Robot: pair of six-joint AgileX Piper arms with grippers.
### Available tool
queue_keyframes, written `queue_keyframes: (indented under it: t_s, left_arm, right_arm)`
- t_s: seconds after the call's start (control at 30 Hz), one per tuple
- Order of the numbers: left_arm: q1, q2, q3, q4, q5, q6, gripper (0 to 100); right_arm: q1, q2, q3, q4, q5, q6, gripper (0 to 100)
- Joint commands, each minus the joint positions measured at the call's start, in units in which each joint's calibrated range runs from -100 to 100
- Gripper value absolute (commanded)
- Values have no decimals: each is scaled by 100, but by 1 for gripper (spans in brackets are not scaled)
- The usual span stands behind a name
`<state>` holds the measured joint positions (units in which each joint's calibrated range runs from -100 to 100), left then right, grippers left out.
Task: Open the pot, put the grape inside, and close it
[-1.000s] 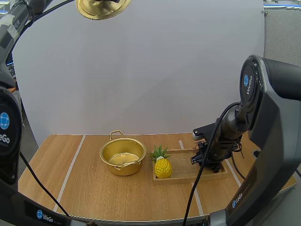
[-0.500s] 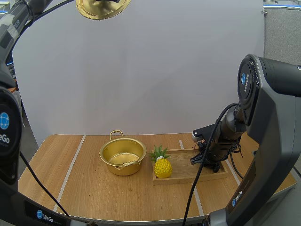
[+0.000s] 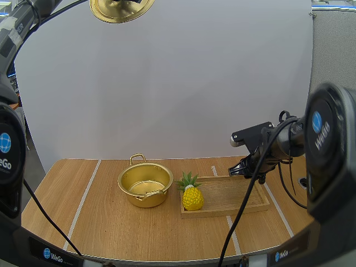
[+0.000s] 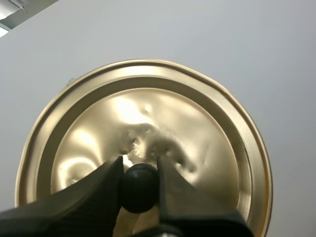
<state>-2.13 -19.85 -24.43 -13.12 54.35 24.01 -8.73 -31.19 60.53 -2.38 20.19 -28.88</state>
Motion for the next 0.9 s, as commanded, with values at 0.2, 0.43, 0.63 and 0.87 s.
queue_keyframes:
  t_s: [0.2, 0.43, 0.63, 0.87]
  left_arm:
    - [-5, -44, -56, 16, -325, -51, 0]
    - [-5, -44, -56, 16, -325, -51, 0]
    - [-5, -44, -56, 16, -325, -51, 0]
    - [-5, -44, -56, 16, -325, -51, 0]
  right_arm:
    - [603, -812, -393, 157, 853, -56, 0]
    - [1381, -812, -1258, 720, 1985, -56, 0]
    - [2078, -812, -1706, 944, 2452, -56, 0]
    - [2669, -728, -1987, 944, 2565, 138, 0]
